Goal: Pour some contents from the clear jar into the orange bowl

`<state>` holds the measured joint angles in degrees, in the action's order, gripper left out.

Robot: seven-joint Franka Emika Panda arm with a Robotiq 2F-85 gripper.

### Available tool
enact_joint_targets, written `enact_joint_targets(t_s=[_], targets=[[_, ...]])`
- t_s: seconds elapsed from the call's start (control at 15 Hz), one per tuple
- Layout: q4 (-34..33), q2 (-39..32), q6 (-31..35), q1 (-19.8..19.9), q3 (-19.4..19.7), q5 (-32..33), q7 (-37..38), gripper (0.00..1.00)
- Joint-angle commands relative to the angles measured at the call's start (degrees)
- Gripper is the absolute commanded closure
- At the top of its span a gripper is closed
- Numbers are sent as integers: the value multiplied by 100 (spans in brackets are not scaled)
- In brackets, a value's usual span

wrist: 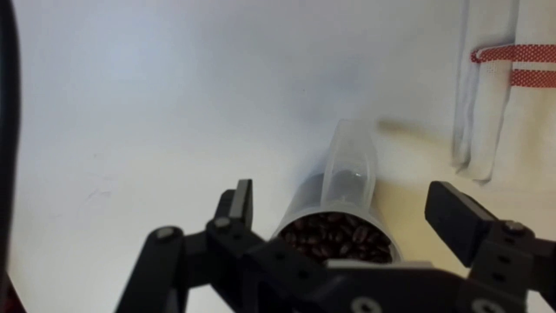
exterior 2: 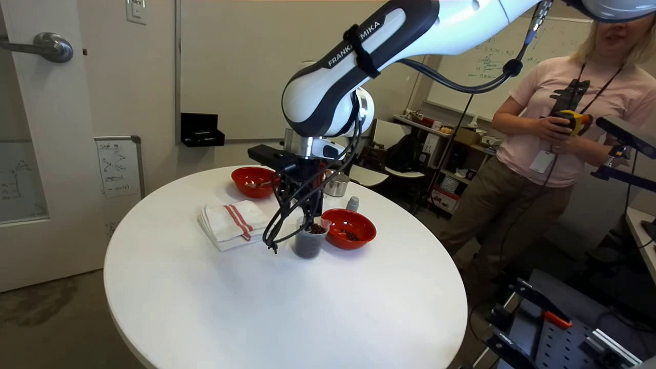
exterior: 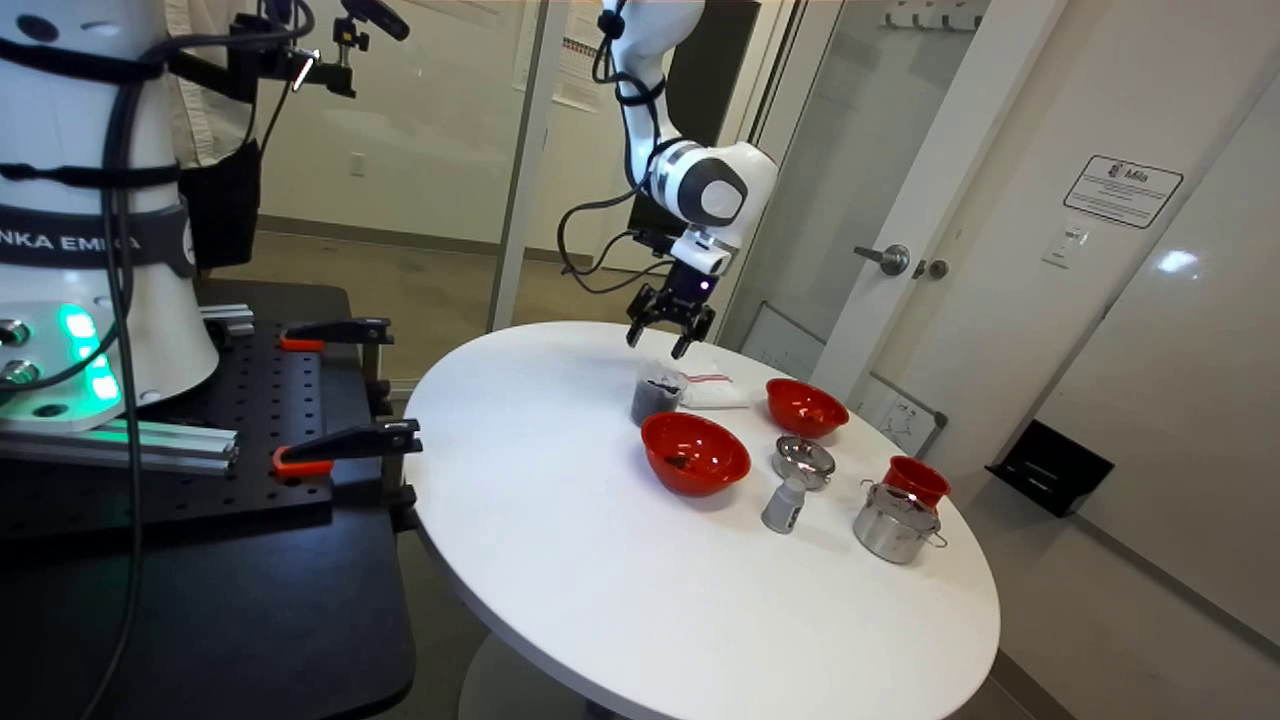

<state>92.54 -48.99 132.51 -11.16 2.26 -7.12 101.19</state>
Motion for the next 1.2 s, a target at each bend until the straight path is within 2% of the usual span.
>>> enact_joint_targets(t_s=[0.0, 0.13, 0.2, 0.33, 0.87, 1.13], targets=[[-232, -219, -122, 171, -140, -281, -42, 0], [-226, -261, -57, 223, -185, -373, -72, 0], [-218, -266, -21, 238, -198, -415, -67, 25], [-207, -267, 16, 259, -218, -471, -76, 33], [-172, -185, 241, 206, -205, -455, -114, 94], [-37, 30, 694, 117, -128, -383, -63, 93]])
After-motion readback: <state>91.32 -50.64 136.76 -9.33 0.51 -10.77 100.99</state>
